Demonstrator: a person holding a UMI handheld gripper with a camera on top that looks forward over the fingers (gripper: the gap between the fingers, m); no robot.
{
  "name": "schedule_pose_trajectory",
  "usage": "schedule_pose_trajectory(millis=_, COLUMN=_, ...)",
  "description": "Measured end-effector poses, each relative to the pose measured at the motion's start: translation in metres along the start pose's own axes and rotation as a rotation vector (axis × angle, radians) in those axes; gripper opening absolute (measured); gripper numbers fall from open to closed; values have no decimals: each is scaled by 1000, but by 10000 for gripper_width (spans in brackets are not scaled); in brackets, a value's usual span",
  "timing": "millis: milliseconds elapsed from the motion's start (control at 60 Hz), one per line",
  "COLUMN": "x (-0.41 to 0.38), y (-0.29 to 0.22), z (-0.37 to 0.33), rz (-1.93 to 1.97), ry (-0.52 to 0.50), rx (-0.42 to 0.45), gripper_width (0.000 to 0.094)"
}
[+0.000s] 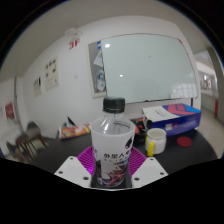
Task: Pour water
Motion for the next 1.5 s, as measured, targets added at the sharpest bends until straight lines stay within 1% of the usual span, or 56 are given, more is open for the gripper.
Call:
schedule_pose_trajectory(millis=117, x=-20, y=-72, z=20, rz=262, ry=-136, rx=103, gripper_width=386)
schedule_pose_trajectory(millis=167, x=-25, y=-102, z=31, rz=405, ry=-213, rx=145, gripper_width=384)
schedule_pose_trajectory(millis=250, x=-24, y=-147, z=52, rz=724, ry=-326, rx=208, gripper_width=380)
schedule_pose_trajectory(millis=333, x=-1, y=-178, z=71, rz=1068, ry=-446, rx=285, gripper_width=383)
schedule_pose_trajectory(millis=417, x=25, y=-181, z=89, rz=1365, ry=-472, rx=340, gripper_width=384)
schedule_pose_trajectory(millis=433, x=36, y=-175, z=105, rz=1420, ry=-487, rx=357, gripper_width=382)
schedule_pose_trajectory(millis=500, x=57, y=-161, z=118, rz=1620, ry=-521, rx=404, gripper_width=382)
schedule_pose_trajectory(millis=583, x=76, y=-140, z=130, rz=1805, ry=-530, rx=447, gripper_width=382)
schedule_pose_trajectory(millis=667, x=86, y=-115, z=133, rz=1914, ry=-510, rx=479, gripper_width=384)
schedule_pose_trajectory(millis=733, x=97, y=-108, z=143, rz=1970, ry=-507, rx=490, gripper_width=383)
schedule_pose_trajectory(millis=783, x=99, y=-103, z=144, rz=1978, ry=-503, rx=480, gripper_width=385)
schedule_pose_trajectory(millis=883, x=91, y=-104, z=138, rz=1970, ry=-506, rx=417, gripper_width=385)
schedule_pose_trajectory(millis=950, x=92, y=-121, z=134, rz=1920, ry=-519, rx=371, gripper_width=383)
schedule_pose_trajectory(millis=967, x=78, y=-113, z=120, rz=1892, ry=-527, rx=360, gripper_width=380)
schedule_pose_trajectory(millis=983, x=83, y=-125, z=127, rz=1860, ry=-527, rx=347, gripper_width=382)
schedule_pose_trajectory(millis=1083, x=86, y=-173, z=115, rz=1568, ry=-541, rx=298, gripper_width=384)
schedule_pose_trajectory(millis=1100, x=88, y=-182, z=112, rz=1498, ry=-537, rx=293, gripper_width=384)
schedule_pose_trajectory(millis=1117, x=78, y=-173, z=86, rz=1416, ry=-534, rx=305, gripper_width=384)
schedule_pose_trajectory(millis=1133, x=83, y=-193, z=97, rz=1340, ry=-519, rx=288, gripper_width=382)
schedule_pose_trajectory(millis=1200, x=101, y=-223, z=83, rz=1023, ry=-452, rx=301, gripper_width=382)
schedule_pose_trajectory(millis=1250, x=123, y=-245, z=73, rz=797, ry=-378, rx=318, gripper_width=381)
schedule_pose_trajectory(millis=1317, x=163, y=-264, z=59, rz=517, ry=-243, rx=337, gripper_width=383)
schedule_pose_trajectory(millis=1333, x=176, y=-263, z=40, rz=452, ry=-213, rx=346, gripper_width=384)
schedule_pose_trajectory(millis=1350, x=186, y=-268, z=57, rz=393, ry=-174, rx=336, gripper_width=384)
schedule_pose_trajectory(millis=1400, x=219, y=-265, z=53, rz=231, ry=-78, rx=317, gripper_width=381)
schedule_pose_trajectory(millis=1433, x=242, y=-257, z=52, rz=143, ry=-16, rx=292, gripper_width=382)
schedule_pose_trajectory(millis=1450, x=257, y=-252, z=33, rz=102, ry=8, rx=283, gripper_width=383)
schedule_pose_trajectory(millis=1467, x=260, y=-245, z=53, rz=69, ry=38, rx=265, gripper_width=382)
schedule_pose_trajectory(millis=1500, x=281, y=-228, z=55, rz=9, ry=88, rx=227, gripper_width=383)
Point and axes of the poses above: the point between the fingertips, and its own axes, seen from behind it with the camera up: x to the right, y down, z forward, the way the camera looks, the point moved 2 cm from there along -z, backward, against the way the camera looks, and after that the axes turned 5 degrees about -y, right-handed, at the moved point
